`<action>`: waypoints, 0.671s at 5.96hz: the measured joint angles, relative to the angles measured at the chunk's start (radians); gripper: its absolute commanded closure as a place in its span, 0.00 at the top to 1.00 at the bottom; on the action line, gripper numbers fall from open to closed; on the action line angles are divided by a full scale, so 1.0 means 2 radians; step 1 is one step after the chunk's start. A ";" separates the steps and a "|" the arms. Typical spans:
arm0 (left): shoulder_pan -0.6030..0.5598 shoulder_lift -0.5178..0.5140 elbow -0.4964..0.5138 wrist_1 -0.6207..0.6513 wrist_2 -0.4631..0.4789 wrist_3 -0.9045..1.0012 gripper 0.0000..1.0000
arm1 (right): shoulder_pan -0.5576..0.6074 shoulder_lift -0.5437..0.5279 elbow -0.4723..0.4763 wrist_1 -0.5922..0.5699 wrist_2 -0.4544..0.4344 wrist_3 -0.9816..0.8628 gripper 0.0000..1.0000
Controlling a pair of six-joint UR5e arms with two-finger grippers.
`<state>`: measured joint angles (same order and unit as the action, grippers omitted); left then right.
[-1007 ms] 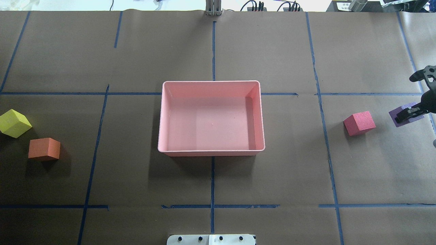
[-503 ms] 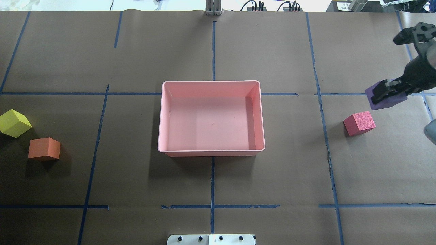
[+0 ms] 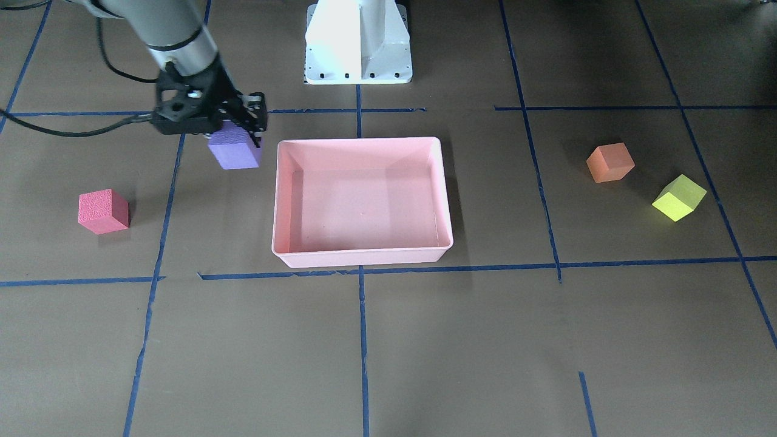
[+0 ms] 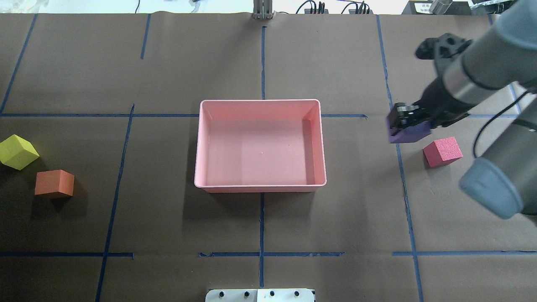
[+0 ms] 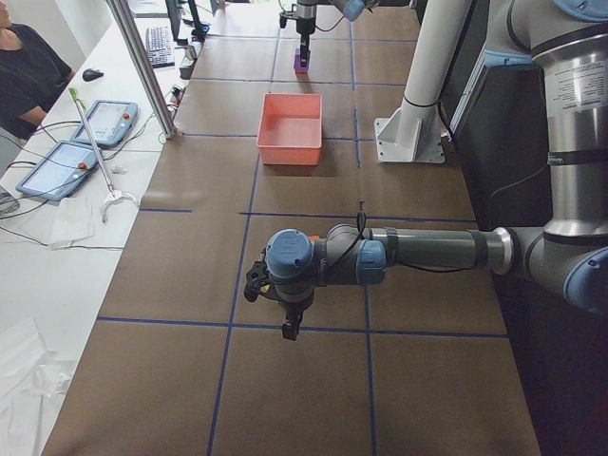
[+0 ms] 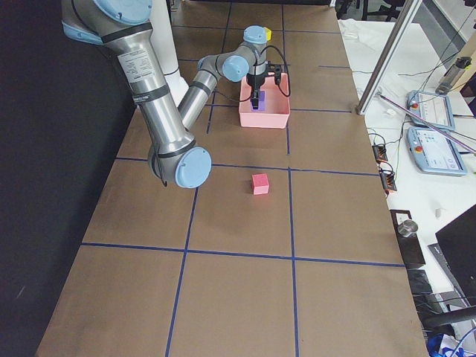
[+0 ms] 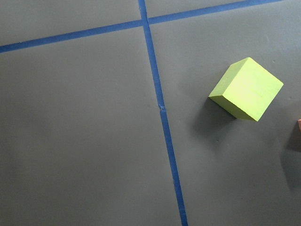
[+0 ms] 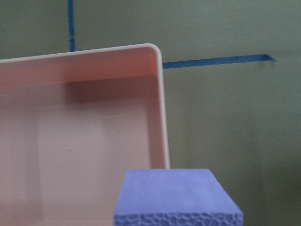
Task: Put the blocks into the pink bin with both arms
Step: 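Carry the purple cube with the right gripper into the pink bin and release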
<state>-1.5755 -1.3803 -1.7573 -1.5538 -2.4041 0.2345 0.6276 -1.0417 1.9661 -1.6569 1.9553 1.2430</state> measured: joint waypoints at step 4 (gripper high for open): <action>0.032 -0.016 0.013 -0.025 -0.003 -0.012 1.00 | -0.064 0.042 -0.134 0.104 -0.027 0.067 1.00</action>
<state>-1.5110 -1.4114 -1.7314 -1.6047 -2.4095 0.2099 0.4994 -0.9584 1.6983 -1.4493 1.9014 1.3772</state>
